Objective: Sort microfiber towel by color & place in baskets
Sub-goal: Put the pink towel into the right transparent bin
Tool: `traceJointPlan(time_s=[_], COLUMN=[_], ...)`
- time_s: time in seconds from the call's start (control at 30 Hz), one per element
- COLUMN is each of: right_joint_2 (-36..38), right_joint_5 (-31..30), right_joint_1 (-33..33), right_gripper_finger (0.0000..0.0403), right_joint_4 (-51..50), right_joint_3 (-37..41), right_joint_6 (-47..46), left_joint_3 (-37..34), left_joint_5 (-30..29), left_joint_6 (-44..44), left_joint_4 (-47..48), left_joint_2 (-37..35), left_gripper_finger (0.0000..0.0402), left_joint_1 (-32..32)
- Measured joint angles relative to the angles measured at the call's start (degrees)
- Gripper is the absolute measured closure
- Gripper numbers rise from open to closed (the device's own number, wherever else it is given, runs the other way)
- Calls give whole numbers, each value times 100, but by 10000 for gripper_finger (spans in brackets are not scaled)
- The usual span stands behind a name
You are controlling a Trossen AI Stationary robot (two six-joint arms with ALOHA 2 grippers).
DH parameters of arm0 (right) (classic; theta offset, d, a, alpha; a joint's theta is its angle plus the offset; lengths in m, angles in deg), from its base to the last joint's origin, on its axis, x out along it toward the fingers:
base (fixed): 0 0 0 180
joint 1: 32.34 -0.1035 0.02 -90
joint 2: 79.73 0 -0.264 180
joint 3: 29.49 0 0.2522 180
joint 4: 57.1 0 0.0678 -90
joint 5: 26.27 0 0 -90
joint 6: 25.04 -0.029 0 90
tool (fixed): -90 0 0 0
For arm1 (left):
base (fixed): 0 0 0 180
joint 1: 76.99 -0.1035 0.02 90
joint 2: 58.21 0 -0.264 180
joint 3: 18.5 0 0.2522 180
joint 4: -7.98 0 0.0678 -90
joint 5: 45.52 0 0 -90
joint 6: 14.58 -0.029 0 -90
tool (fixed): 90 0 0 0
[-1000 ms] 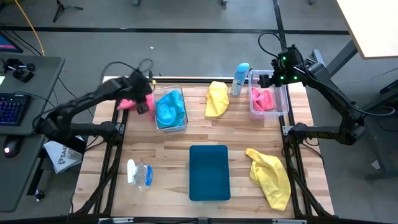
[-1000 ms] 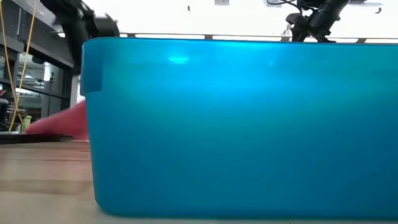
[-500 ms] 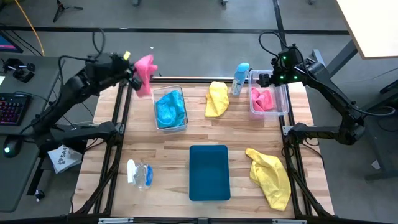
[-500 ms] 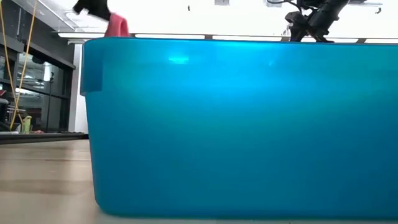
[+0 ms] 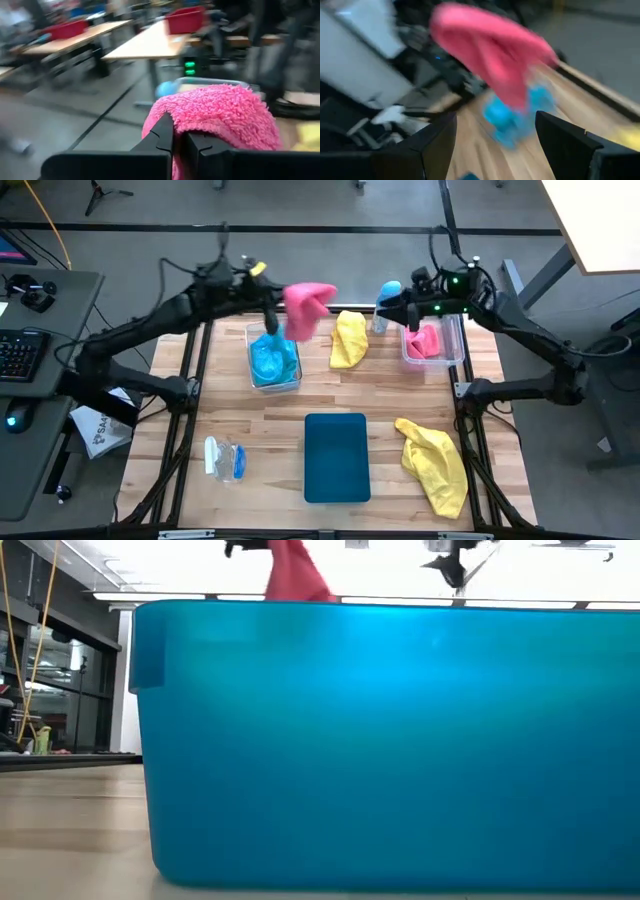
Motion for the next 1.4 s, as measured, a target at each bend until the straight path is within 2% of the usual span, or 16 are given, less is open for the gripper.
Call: traceJointPlan(time_s=[0.07,0.2,0.43,0.53,0.73,0.93,1.07,1.17,1.3,1.33,1.4], right_joint_2=[0,-12,-295,-502,-854,-1011,-1012,-1012,-1012,-999,-965], right_joint_5=[-192,-1125,-2744,-3271,-3755,-4740,-4905,-4856,-4832,-4820,-4813], right_joint_1=[-395,-1179,-2124,-2305,-2508,-2665,-2707,-2767,-2826,-2826,-2823], right_gripper_finger=[137,144,166,176,190,192,200,243,370,385,386], right_joint_4=[582,1175,1261,1326,1382,1420,1435,1420,1428,1421,1421], right_joint_3=[0,0,0,1,0,2,2,2,2,2,2], right_joint_6=[147,1119,2496,2890,3317,3623,3622,3607,3447,3349,3105], left_joint_3=[172,550,927,991,1004,1011,1011,1011,1011,1011,1011], left_joint_5=[336,784,908,1085,1110,1109,1108,1106,1096,1090,1075], left_joint_6=[-212,-370,-461,-403,-203,-150,-155,-157,-157,-157,-159], left_joint_4=[-54,-95,-141,-168,-431,-434,-434,-437,-491,-501,-472], left_joint_2=[257,664,1182,1373,1540,1538,1538,1538,1538,1538,1537], left_gripper_finger=[401,401,401,401,401,401,401,401,395,390,377], left_joint_1=[79,206,385,463,574,649,720,762,787,785,785])
